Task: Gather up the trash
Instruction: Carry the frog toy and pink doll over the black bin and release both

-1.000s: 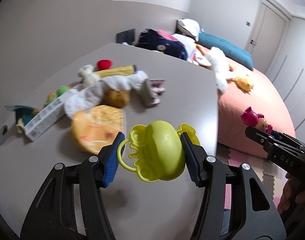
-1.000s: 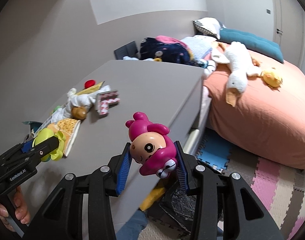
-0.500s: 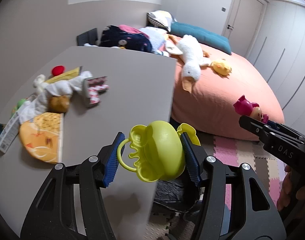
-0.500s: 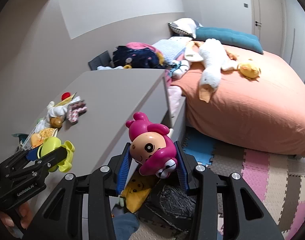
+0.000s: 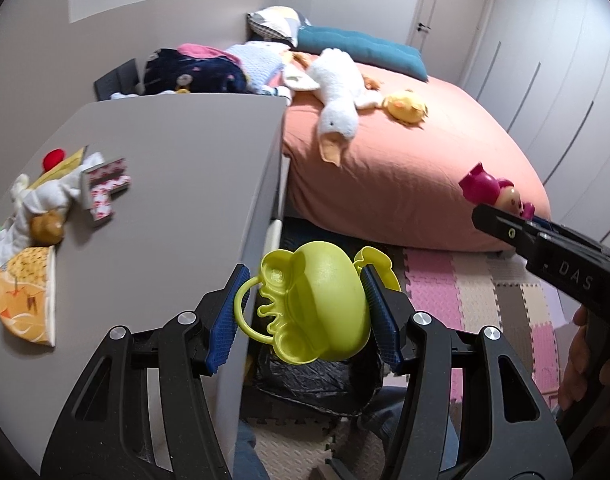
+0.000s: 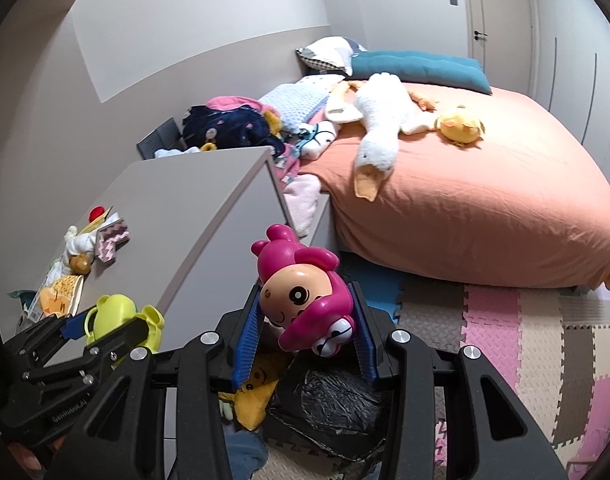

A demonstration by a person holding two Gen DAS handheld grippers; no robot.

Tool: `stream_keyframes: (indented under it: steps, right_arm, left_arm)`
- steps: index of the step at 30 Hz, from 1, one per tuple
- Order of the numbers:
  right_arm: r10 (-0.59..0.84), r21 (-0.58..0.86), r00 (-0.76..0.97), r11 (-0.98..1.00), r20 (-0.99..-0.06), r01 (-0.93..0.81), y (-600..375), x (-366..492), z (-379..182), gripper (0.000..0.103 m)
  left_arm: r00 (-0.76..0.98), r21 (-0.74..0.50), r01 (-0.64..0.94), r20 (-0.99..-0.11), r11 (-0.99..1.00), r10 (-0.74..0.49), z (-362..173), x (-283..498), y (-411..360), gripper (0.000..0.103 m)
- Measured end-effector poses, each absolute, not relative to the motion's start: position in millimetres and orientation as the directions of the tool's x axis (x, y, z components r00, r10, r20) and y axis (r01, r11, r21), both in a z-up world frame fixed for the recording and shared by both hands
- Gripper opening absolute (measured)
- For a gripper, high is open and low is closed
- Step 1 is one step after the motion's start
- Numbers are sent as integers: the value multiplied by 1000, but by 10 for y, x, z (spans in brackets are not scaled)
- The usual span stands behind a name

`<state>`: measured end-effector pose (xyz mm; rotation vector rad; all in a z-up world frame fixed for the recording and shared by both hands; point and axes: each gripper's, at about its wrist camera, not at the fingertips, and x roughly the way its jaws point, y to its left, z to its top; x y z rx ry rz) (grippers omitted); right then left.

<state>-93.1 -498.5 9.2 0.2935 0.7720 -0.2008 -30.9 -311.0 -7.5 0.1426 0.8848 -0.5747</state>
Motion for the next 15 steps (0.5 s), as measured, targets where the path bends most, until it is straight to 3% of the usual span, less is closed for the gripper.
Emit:
stream_keyframes:
  steps: [3, 4, 5, 6, 15]
  right_arm:
    - [-73, 192, 691, 935, -719, 299, -5065, -923, 68, 46]
    - [-72, 195, 686, 933, -724, 303, -5095, -907, 56, 62]
    - [-81, 196, 686, 929, -723, 315, -5126, -904, 56, 80]
    - [-102, 193, 695, 923, -712, 333, -5153, -916, 70, 84]
    - [-108, 199, 695, 917, -711, 346, -5172, -856, 51, 85]
  left_arm:
    - [470, -106, 546, -783, 831, -409, -140, -306, -3183, 60]
    - [460, -98, 549, -794, 830, -398, -175, -295, -3205, 81]
    - [464, -91, 543, -796, 835, -388, -194, -287, -3210, 93]
    - [481, -78, 528, -794, 846, -372, -211, -280, -3197, 97]
    - [488, -89, 464, -805, 882, -338, -230, -163, -3001, 97]
